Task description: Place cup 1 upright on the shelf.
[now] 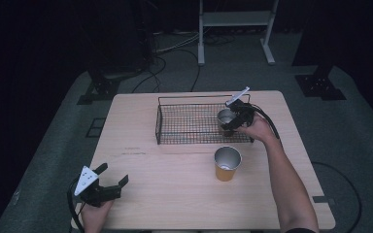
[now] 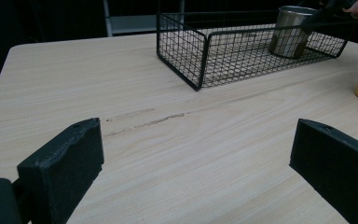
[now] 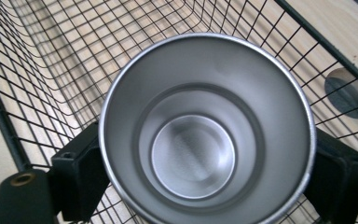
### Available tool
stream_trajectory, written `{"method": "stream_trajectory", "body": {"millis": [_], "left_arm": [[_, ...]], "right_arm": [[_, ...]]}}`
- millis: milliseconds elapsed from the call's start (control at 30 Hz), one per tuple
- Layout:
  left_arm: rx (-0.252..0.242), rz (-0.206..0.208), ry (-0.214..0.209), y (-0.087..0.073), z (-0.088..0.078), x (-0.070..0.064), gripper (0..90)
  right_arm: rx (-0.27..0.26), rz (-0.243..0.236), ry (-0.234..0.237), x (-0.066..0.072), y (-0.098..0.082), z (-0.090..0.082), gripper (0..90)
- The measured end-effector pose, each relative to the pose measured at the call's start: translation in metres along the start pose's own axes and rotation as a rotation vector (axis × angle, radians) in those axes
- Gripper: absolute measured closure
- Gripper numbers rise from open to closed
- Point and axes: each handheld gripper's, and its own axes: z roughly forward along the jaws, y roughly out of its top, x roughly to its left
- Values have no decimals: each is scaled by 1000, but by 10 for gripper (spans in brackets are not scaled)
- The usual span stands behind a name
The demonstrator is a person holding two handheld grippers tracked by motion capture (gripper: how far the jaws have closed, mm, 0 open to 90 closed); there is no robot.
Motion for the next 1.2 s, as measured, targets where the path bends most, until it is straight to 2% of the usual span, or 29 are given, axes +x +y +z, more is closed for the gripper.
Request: {"method": "stream_trajectory", "body": {"millis": [600,900,1200], "left_arm": [[1,1,0,0,0,0,17],[0,1,-1,0,0,0,17],[1,2,-2,0,1,0,17]], "right_arm": [[-28,14,13,0,0,-4,65],[-78,26,29,-3,1,-14,62],[-126,36,25,-4,3,-28,63]]}}
